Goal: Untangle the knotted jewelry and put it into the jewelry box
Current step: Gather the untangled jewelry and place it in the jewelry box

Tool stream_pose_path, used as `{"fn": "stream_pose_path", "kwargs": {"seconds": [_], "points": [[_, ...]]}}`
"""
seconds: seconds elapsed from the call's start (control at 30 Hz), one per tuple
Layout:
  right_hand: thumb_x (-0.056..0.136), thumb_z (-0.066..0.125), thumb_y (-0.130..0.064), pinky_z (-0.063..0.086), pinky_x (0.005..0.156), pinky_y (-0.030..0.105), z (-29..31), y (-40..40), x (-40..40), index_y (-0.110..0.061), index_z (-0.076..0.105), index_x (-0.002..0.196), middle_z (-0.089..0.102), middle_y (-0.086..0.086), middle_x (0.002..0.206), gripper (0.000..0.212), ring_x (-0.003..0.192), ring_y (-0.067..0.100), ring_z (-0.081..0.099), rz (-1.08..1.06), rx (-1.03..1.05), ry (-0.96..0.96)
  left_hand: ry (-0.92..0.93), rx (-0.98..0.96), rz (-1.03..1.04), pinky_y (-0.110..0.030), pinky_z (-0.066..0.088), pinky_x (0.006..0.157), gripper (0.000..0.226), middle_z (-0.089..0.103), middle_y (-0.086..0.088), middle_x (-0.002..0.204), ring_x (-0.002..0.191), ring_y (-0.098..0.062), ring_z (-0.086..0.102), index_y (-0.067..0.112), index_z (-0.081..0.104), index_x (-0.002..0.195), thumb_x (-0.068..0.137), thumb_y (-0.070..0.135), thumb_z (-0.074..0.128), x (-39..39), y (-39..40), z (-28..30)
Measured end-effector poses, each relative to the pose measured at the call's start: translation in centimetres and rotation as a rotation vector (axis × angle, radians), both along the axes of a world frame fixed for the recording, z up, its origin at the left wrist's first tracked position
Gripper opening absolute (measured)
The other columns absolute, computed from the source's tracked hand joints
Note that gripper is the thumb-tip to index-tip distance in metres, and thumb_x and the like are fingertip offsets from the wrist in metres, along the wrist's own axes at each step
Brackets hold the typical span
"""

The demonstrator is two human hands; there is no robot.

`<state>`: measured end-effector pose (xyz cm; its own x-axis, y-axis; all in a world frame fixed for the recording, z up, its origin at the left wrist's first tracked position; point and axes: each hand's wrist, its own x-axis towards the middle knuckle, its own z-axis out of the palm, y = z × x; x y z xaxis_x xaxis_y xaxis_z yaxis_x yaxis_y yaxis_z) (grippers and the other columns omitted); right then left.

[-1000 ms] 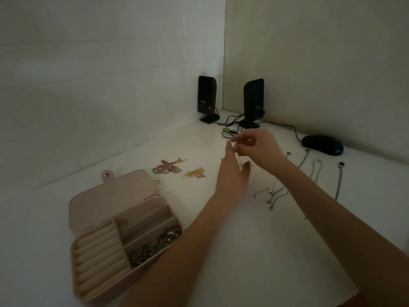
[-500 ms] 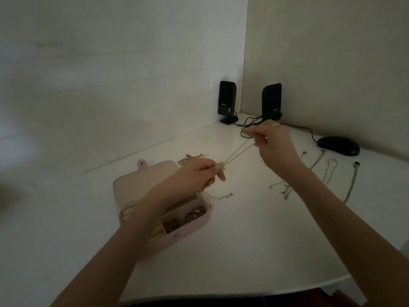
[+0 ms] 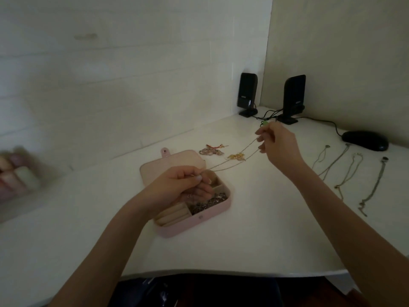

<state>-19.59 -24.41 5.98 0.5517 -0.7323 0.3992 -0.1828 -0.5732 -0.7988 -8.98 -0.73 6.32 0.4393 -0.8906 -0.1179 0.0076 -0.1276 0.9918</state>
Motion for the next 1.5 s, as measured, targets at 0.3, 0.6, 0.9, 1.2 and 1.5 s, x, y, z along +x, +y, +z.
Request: {"fn": "stream_pose_path", "kwargs": {"seconds": [0.3,0.6,0.9,1.2,1.5], "points": [[0.096,0.047,0.001,0.056,0.064,0.017,3.1,3.5,0.2,-0.01,0.064,0.098,0.064,0.002,0.083,0.02,0.063,0.005,0.064,0.19,0.085,-0.083,-0.462,0.123,-0.006,-0.025,0.053,0.086,0.021,0.075,-0.004,0.092,0.087,-0.019,0.069,0.021,0.077,0.08,0.089,0.009,0.063,0.3,1.0,-0.7],[0.093,0.056,0.002,0.059,0.072,0.025,5.7,9.5,0.4,-0.004,0.069,0.098,0.069,0.017,0.091,0.016,0.075,0.018,0.07,0.557,0.125,-0.131,-0.454,0.066,0.215,-0.007,0.047,0.073,0.04,0.062,0.012,0.11,0.094,0.007,0.061,0.026,0.051,0.115,0.082,0.022,0.073,-1.1,0.4,1.2],[0.081,0.073,-0.007,0.057,0.065,0.018,3.4,7.3,-1.8,-0.006,0.07,0.094,0.073,0.01,0.079,0.013,0.065,0.012,0.069,0.336,0.119,0.03,-0.413,-0.054,0.362,-0.026,0.057,0.072,0.02,0.072,0.0,0.075,0.069,-0.012,0.068,0.018,0.061,0.099,0.084,0.008,0.07,-1.9,0.6,0.0],[0.076,0.076,-0.006,0.043,0.056,0.006,0.0,8.5,-0.8,-0.014,0.076,0.082,0.065,-0.01,0.065,0.01,0.053,-0.005,0.056,0.391,-0.021,0.283,-1.012,0.15,0.344,-0.011,0.041,0.068,0.017,0.057,0.021,0.068,0.074,0.002,0.06,0.03,0.069,0.076,0.077,0.015,0.075,-3.4,1.3,-2.3],[0.075,0.072,-0.004,0.035,0.06,0.01,-2.0,8.5,-0.2,-0.017,0.069,0.077,0.056,-0.017,0.068,0.013,0.061,-0.006,0.049,0.391,-0.272,0.357,-1.158,0.257,0.292,-0.021,0.036,0.072,0.013,0.065,0.013,0.081,0.084,-0.009,0.055,0.033,0.073,0.089,0.08,0.024,0.07,-3.3,1.4,-1.9]]}}
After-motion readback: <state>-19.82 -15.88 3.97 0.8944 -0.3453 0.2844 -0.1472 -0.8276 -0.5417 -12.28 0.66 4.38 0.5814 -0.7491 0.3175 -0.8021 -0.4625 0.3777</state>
